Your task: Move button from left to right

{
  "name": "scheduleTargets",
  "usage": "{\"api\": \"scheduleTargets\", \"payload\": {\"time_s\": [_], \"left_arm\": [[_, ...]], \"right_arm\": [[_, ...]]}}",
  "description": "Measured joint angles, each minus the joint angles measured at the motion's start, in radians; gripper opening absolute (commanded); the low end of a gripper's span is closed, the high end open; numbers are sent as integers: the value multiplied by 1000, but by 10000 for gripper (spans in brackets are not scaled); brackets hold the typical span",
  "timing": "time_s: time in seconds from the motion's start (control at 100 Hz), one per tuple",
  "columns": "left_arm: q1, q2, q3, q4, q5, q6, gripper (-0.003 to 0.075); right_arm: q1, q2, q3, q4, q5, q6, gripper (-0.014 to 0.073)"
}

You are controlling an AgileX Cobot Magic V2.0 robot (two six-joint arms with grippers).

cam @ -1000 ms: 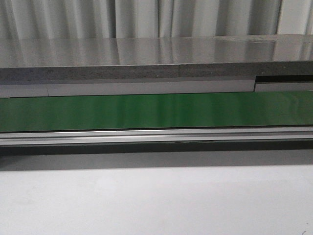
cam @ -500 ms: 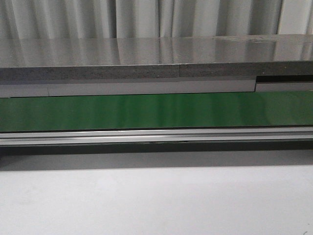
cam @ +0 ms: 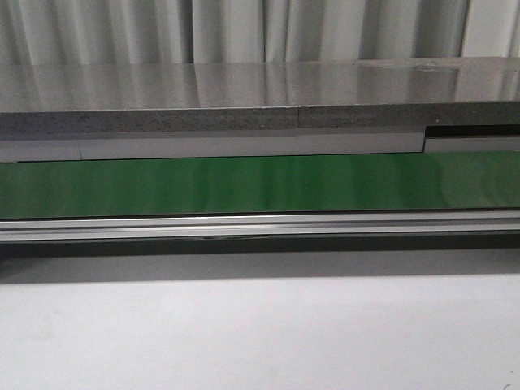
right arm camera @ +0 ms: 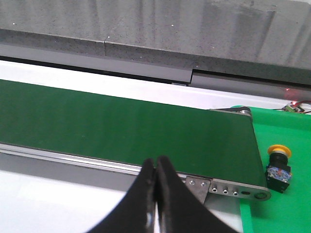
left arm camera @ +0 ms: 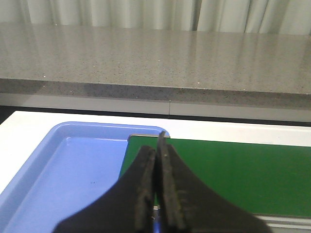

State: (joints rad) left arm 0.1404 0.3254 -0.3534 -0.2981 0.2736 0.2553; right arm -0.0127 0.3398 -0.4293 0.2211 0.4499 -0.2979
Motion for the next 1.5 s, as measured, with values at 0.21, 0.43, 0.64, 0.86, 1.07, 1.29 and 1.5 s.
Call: {"api": "scheduleTargets", "payload": {"time_s": [0.21,0.43,0.64,0.86,1.07,1.29,1.5], "left_arm": [[0,0,0,0,0,0,-20],[0,0,0,0,0,0,-20],[0,0,0,0,0,0,-20],[0,0,0,0,0,0,-20],[0,0,0,0,0,0,-20],[0,0,0,0,0,0,-20],[0,0,0,0,0,0,-20]], "right_arm": [[0,0,0,0,1,0,-67],[0,0,0,2,1,0,-67],[0,0,0,2,1,0,-67],[0,0,13,2,-10,0,-67],[36,-31,88,-47,-100,99,-67],[86,-127,192,-171,-168,251,-67],[91,-275,296,-205,-213,298,-67]]}}
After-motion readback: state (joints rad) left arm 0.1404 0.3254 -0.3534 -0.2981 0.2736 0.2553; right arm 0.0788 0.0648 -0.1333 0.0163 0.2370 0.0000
